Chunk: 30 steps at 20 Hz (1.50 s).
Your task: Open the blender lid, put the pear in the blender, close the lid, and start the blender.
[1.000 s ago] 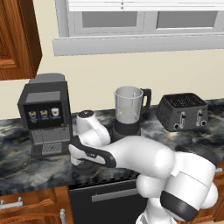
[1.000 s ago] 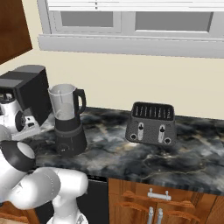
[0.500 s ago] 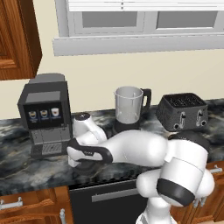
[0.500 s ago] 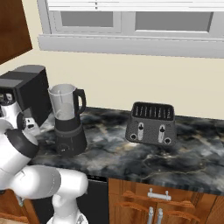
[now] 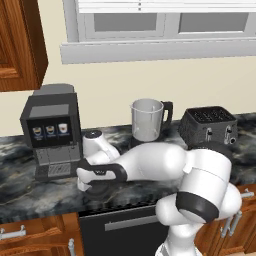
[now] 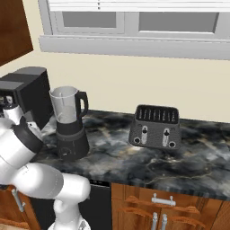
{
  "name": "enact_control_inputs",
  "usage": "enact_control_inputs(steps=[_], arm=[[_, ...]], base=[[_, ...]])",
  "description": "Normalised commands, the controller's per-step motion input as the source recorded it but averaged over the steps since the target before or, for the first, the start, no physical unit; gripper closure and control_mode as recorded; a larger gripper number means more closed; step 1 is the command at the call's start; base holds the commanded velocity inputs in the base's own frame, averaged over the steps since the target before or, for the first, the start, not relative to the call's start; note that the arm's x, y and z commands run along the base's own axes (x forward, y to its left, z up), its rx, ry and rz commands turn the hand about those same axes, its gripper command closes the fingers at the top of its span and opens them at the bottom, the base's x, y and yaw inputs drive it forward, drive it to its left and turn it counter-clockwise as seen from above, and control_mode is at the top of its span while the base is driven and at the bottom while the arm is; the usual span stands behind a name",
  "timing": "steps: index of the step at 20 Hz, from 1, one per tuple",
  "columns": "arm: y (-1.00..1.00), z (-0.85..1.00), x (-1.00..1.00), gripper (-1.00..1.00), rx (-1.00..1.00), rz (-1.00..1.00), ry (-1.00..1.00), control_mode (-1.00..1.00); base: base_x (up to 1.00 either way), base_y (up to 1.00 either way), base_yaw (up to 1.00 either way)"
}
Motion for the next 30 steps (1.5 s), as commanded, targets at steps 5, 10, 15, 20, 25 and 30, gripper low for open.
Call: enact_control_inputs(steps=[5, 10, 15, 20, 25, 30], arm=[[0.00, -0.33, 0.00, 1.00, 0.00, 0.00, 0.01, -1.00], [-0.03, -0.30, 0.00, 1.00, 0.01, 0.00, 0.00, -1.00], [-0.11, -0.09, 0.00, 1.00, 0.05, 0.00, 0.00, -1.00], [-0.08, 0.00, 0.00, 1.00, 0.02, 0.00, 0.00, -1.00], [-0.10, 0.48, -0.09, 1.00, 0.03, 0.00, -0.11, -1.00], [-0.20, 1.00, -0.13, 1.00, 0.00, -0.04, -0.19, -1.00]], base=[[0.00, 0.00, 0.00], [0.00, 0.00, 0.00], [0.00, 0.00, 0.00], [0.00, 0.00, 0.00], [0.00, 0.00, 0.00], [0.00, 0.00, 0.00]])
